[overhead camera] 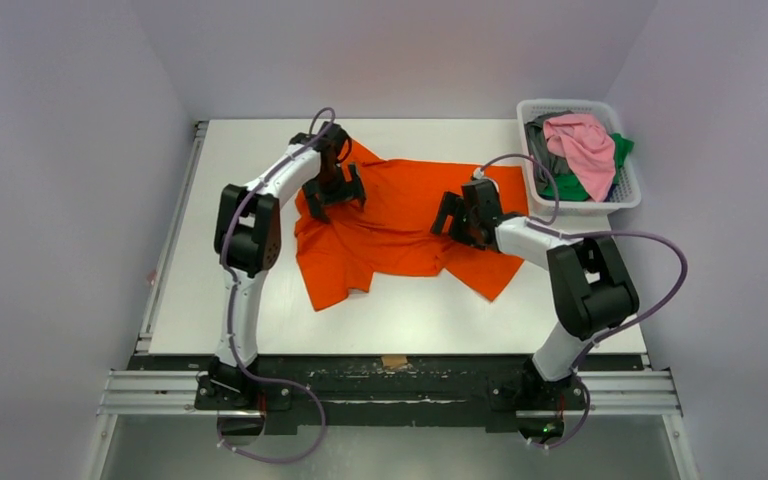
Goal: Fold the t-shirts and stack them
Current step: Grab the side of the flattened tshirt closest away from the robot with both arms
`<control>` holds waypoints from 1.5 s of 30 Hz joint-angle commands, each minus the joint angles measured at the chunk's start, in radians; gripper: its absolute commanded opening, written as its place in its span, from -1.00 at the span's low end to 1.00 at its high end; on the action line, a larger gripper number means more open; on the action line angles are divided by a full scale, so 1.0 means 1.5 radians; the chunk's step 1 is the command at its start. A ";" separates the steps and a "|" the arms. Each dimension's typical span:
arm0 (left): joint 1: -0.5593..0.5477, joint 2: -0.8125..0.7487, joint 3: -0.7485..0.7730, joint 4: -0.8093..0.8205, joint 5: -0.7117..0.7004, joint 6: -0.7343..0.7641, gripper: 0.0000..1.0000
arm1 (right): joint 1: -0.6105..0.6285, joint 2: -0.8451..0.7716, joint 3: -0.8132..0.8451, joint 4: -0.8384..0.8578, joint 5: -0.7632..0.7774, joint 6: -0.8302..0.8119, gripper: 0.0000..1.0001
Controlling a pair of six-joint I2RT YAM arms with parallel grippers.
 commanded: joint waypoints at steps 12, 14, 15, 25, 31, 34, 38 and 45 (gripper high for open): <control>-0.097 -0.636 -0.609 0.113 -0.170 -0.068 0.91 | 0.002 -0.501 -0.212 -0.236 0.207 0.110 0.98; -0.098 -0.681 -0.705 0.130 -0.158 -0.097 0.82 | 0.002 -0.558 -0.235 -0.268 0.264 0.135 0.98; -0.099 -0.693 -0.732 0.137 -0.149 -0.107 0.76 | 0.002 -0.576 -0.239 -0.281 0.283 0.149 0.98; -0.121 -0.617 -0.748 0.159 -0.132 -0.118 0.23 | 0.001 -0.556 -0.231 -0.288 0.274 0.126 0.88; -0.124 -0.546 -0.735 0.165 -0.128 -0.117 0.07 | 0.002 -0.521 -0.226 -0.285 0.266 0.119 0.86; -0.125 -0.517 -0.736 0.184 -0.113 -0.116 0.01 | 0.002 -0.520 -0.227 -0.281 0.269 0.118 0.86; -0.131 -0.481 -0.741 0.221 -0.074 -0.116 -0.30 | 0.002 -0.523 -0.230 -0.281 0.273 0.122 0.85; -0.150 -0.494 -0.767 0.241 -0.095 -0.123 -1.00 | 0.001 -0.519 -0.223 -0.315 0.252 0.128 0.74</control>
